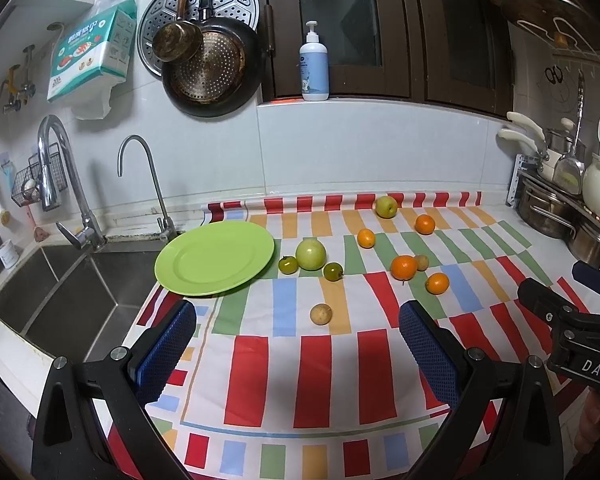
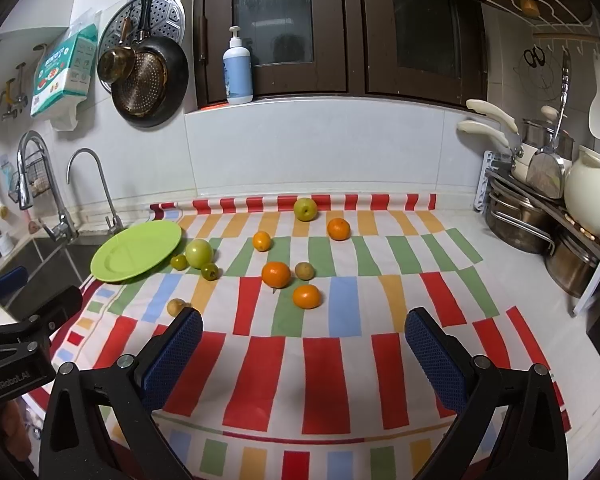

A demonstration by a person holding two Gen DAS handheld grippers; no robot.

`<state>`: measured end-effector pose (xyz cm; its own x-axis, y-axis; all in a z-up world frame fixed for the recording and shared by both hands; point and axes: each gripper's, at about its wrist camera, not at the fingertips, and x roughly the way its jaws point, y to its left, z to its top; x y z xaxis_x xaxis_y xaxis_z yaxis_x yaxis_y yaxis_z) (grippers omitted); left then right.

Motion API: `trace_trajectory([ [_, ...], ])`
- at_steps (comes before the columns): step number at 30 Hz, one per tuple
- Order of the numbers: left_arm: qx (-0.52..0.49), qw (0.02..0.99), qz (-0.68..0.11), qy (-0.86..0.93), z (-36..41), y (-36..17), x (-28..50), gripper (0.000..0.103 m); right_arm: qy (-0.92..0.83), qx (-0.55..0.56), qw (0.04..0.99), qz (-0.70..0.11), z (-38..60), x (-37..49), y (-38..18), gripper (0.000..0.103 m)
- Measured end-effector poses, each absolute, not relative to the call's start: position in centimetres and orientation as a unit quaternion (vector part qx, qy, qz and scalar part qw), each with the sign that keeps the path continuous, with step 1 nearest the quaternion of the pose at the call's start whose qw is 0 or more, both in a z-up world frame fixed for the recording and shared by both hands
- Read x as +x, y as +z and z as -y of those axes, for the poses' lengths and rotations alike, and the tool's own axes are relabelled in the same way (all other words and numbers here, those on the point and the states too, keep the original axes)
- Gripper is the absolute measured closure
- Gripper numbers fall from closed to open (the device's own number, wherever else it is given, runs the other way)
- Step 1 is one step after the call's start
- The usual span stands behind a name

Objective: Organize fruits

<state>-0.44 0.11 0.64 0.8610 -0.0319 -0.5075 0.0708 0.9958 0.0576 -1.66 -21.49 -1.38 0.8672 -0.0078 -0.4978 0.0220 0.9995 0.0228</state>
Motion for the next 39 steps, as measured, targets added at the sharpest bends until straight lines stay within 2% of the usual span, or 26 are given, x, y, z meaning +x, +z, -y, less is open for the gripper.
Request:
trace_trajectory([
  [39,0.040,0.962,-0.270,-0.025,0.2,-0.3,1.0,0.000,-0.012,0.012,0.965,-0.262,21.4,-1.0,-1.9,0.001],
])
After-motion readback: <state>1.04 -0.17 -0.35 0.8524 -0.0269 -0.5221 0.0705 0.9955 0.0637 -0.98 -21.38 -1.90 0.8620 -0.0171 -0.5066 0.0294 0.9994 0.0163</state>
